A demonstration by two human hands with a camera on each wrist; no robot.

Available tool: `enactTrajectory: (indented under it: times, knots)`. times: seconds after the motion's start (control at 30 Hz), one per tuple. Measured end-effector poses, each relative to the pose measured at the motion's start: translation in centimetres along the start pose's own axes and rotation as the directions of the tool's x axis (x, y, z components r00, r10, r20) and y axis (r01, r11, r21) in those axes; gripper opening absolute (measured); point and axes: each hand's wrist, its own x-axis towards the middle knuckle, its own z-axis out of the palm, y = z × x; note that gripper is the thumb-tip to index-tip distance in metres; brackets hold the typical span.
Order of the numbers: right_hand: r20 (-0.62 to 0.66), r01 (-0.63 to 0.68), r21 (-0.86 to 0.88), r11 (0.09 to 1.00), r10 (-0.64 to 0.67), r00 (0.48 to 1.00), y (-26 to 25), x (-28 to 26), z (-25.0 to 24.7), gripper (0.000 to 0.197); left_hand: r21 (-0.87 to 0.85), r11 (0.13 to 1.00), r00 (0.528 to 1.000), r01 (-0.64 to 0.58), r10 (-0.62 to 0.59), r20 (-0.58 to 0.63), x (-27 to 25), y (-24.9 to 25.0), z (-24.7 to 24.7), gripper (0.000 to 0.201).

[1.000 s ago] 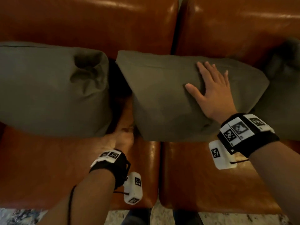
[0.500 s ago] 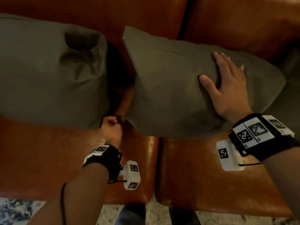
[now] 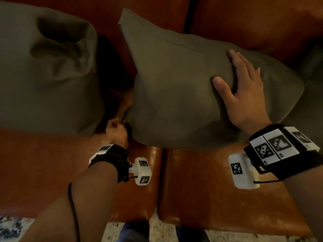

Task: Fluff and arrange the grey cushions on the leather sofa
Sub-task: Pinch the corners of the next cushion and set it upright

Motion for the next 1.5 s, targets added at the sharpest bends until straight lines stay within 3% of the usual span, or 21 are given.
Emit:
enactTrajectory:
  times: [0.07, 0.17, 0.23, 0.3, 0.37, 0.47, 0.53, 0.63, 0.7, 0.73, 0.83, 0.93, 1.03, 1.1, 1.17, 1.27, 1.33, 1.37, 1.4, 1.47, 1.5]
  knots:
    - [0.001, 0.008, 0.003, 1.0, -0.008, 1.0, 0.2, -0.2, 0.0, 0.073, 0.211, 0.976, 0.998, -0.06, 0.059, 0.015, -0.1, 0.0, 0.1, 0.026]
    - [-0.002, 0.008, -0.011, 1.0, -0.009, 1.0, -0.1, -0.4, 0.4, 0.073, 0.484, 0.86, 0.986, -0.161, 0.164, 0.037, -0.9, 0.8, -0.1, 0.042]
    - [0.005, 0.005, -0.019, 1.0, -0.005, 1.0, -0.6, -0.4, 0.6, 0.074, 0.515, 0.8, 0.941, -0.308, 0.336, 0.04, -2.2, 1.6, -0.1, 0.042]
    - [0.009, 0.007, -0.028, 1.0, -0.007, 1.0, -0.8, -0.3, 0.7, 0.075, 0.409, 0.804, 0.899, -0.432, 0.419, 0.126, -3.4, 1.5, 0.2, 0.039]
    - [0.013, 0.006, -0.031, 1.0, -0.006, 1.0, -0.9, -0.1, 0.7, 0.076, 0.274, 0.893, 0.926, -0.355, 0.298, 0.231, -4.3, 1.6, 0.9, 0.043]
    - [0.04, 0.026, -0.063, 0.998, -0.023, 0.999, -1.6, -0.3, 1.3, 0.077, 0.099, 0.982, 0.967, -0.163, 0.139, 0.216, -3.0, -0.2, 1.4, 0.051]
    - [0.041, 0.036, -0.089, 0.995, -0.032, 0.999, -2.3, -0.3, 1.8, 0.077, -0.027, 0.998, 0.942, -0.053, 0.059, 0.332, -2.7, -0.3, 1.4, 0.049]
    - [0.028, 0.02, -0.099, 0.995, -0.018, 0.999, -2.9, -0.1, 2.1, 0.077, -0.166, 0.969, 0.882, 0.185, -0.09, 0.462, -4.1, 2.7, 1.0, 0.066]
    - [0.03, 0.018, -0.108, 0.994, -0.015, 0.999, -2.8, -0.3, 2.1, 0.077, -0.247, 0.953, 0.877, 0.174, -0.037, 0.478, -4.4, 5.8, 0.9, 0.079]
    - [0.033, 0.02, -0.112, 0.994, -0.017, 0.999, -2.8, -0.5, 2.1, 0.077, -0.286, 0.949, 0.906, 0.13, 0.004, 0.424, -4.8, 8.0, 1.1, 0.08]
    - [0.037, 0.017, -0.112, 0.994, -0.013, 0.999, -2.8, -0.4, 2.2, 0.077, -0.355, 0.929, 0.948, -0.108, 0.204, 0.245, -6.1, 13.7, 2.0, 0.045]
    - [0.044, 0.019, -0.136, 0.991, -0.013, 0.999, -2.8, 0.0, 2.1, 0.076, -0.286, 0.942, 0.94, -0.177, 0.248, 0.235, -6.7, 14.3, 3.4, 0.034]
    - [0.05, 0.031, -0.137, 0.99, -0.025, 0.998, -3.2, 0.0, 2.5, 0.076, -0.289, 0.949, 0.964, -0.13, 0.189, 0.186, -7.0, 13.2, 3.3, 0.032]
    - [0.046, 0.025, -0.127, 0.992, -0.019, 0.999, -3.3, -0.1, 2.7, 0.076, -0.321, 0.944, 0.969, -0.071, 0.142, 0.201, -6.6, 13.1, 3.0, 0.056]
    - [0.043, 0.021, -0.121, 0.992, -0.016, 0.999, -3.2, 0.0, 2.8, 0.076, -0.346, 0.937, 0.968, -0.049, 0.13, 0.216, -5.9, 13.0, 2.6, 0.065]
    - [0.042, 0.015, -0.103, 0.995, -0.01, 0.999, -2.7, 0.0, 2.6, 0.076, -0.272, 0.96, 0.936, 0.07, 0.031, 0.352, -4.6, 9.9, 1.8, 0.086]
    - [0.042, 0.013, -0.098, 0.995, -0.009, 0.999, -2.5, 0.2, 2.4, 0.076, -0.165, 0.981, 0.903, 0.102, -0.022, 0.43, -3.9, 5.4, 1.1, 0.084]
    - [0.042, 0.014, -0.102, 0.995, -0.01, 0.999, -2.4, 0.2, 2.4, 0.075, -0.112, 0.992, 0.911, 0.05, 0.001, 0.413, -4.3, 3.7, 0.7, 0.076]
    - [0.043, 0.013, -0.106, 0.994, -0.009, 0.999, -2.3, 0.3, 2.4, 0.075, -0.047, 0.996, 0.92, -0.08, 0.092, 0.382, -4.8, 2.0, 0.3, 0.064]
    - [0.043, 0.017, -0.113, 0.993, -0.012, 0.999, -2.3, 0.2, 2.6, 0.075, 0.13, 0.917, 0.898, -0.377, 0.327, 0.296, -5.3, -0.1, -0.2, 0.038]
    - [0.041, 0.021, -0.118, 0.993, -0.016, 0.999, -2.3, 0.1, 2.7, 0.076, 0.226, 0.867, 0.887, -0.444, 0.39, 0.248, -5.5, -0.5, -0.3, 0.035]
